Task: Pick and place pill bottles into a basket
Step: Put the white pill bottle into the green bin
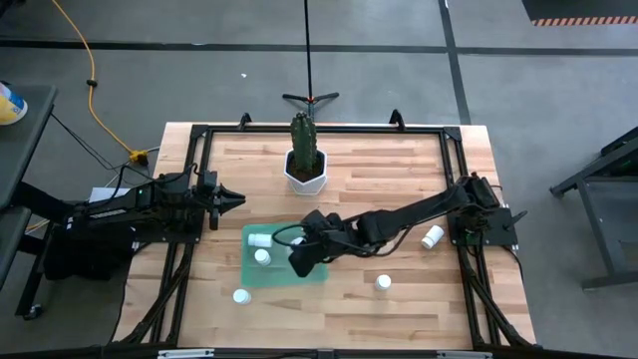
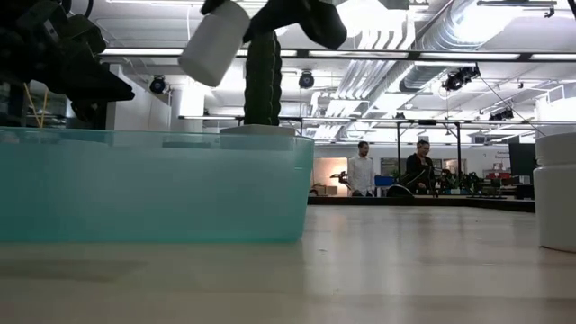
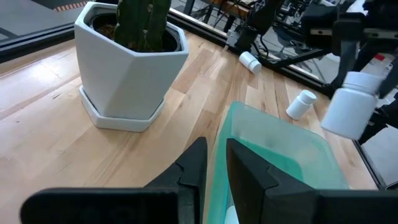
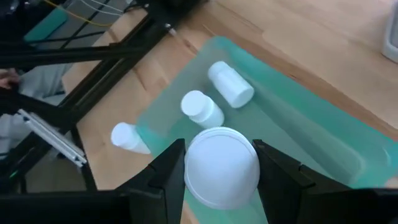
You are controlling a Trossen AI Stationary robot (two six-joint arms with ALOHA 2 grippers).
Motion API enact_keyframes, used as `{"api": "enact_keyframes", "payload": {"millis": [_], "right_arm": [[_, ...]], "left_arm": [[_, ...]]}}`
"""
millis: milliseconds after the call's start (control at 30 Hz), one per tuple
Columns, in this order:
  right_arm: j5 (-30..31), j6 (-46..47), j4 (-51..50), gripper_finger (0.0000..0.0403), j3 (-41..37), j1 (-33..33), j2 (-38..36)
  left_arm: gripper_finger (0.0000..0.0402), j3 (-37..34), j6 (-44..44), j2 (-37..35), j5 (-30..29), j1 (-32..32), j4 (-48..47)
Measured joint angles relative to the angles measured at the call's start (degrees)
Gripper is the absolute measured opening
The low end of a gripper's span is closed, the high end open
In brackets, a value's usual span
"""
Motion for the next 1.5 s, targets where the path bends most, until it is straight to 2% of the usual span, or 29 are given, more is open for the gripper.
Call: {"api": "enact_keyframes", "payload": {"millis": [400,500,767,1000,1133,1500], "right_arm": [[-0.79,-5.69,5.61,0.0147,0.14,-1.97,0.01],[-0.79,-8.29,4.64,0.0147,2.84,-2.4,0.06],[-0.34,-15.46,-7.86,0.0147,17.43,-4.46,4.94],[-1.65,-19.87,-21.66,0.0147,36.29,-5.84,15.51],[-4.82,-19.43,-17.29,0.0147,31.96,-6.6,15.47],[-5.64,-17.3,-22.98,0.0147,30.67,-7.37,16.45]], "left_arm": [[0.0097,0.0,0.0,0.0,0.0,-0.02,0.0],[0.0097,0.0,-0.01,0.0,0.0,-0.01,0.0],[0.0097,-0.04,-0.02,0.02,-0.05,-0.02,0.03],[0.0097,-0.07,-0.06,0.02,0.07,-0.02,0.0],[0.0097,-0.07,-0.07,0.09,0.09,0.0,-0.03],[0.0097,-0.07,-0.07,0.11,0.17,-0.02,0.02]]}}
